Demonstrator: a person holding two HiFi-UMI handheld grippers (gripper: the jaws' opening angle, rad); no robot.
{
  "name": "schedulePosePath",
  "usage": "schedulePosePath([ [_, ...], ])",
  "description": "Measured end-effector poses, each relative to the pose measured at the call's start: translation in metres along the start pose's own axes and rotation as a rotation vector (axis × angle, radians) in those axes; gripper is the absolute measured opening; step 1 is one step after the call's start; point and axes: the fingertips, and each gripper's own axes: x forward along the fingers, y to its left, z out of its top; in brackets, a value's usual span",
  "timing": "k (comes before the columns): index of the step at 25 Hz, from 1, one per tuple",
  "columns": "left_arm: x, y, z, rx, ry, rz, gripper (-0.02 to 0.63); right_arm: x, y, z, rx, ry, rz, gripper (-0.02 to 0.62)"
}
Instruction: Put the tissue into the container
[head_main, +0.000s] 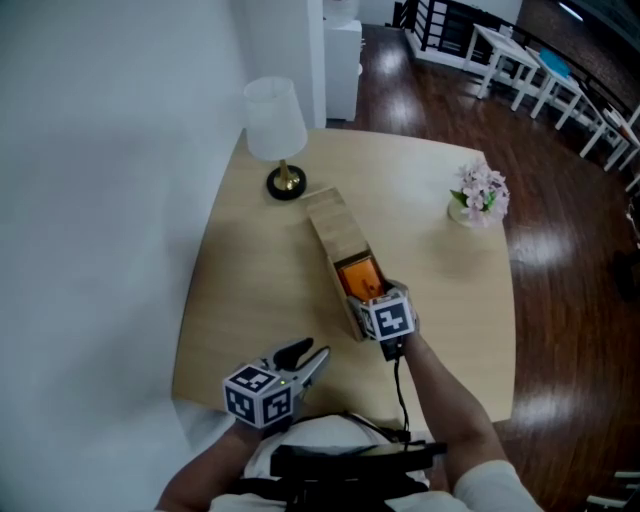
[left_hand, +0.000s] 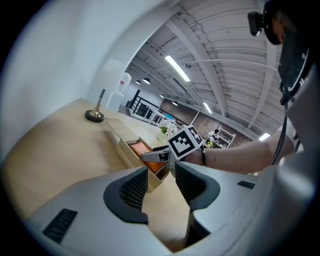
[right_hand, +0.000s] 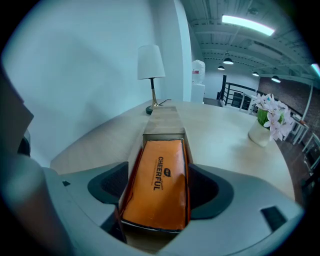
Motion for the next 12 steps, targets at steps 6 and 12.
schedulePosePath([
  [6, -0.003, -0.011, 0.003, -0.005, -0.03, 0.008, 0.164, -0.024, -0.005, 0.006, 0.039, -0.057, 0.024, 0.38],
  [12, 0.004, -0.031, 0.012, -0.005, -0.077, -0.043, 0.126, -0.067, -0.022, 0.004, 0.091, -0.104, 0.047, 0.38],
])
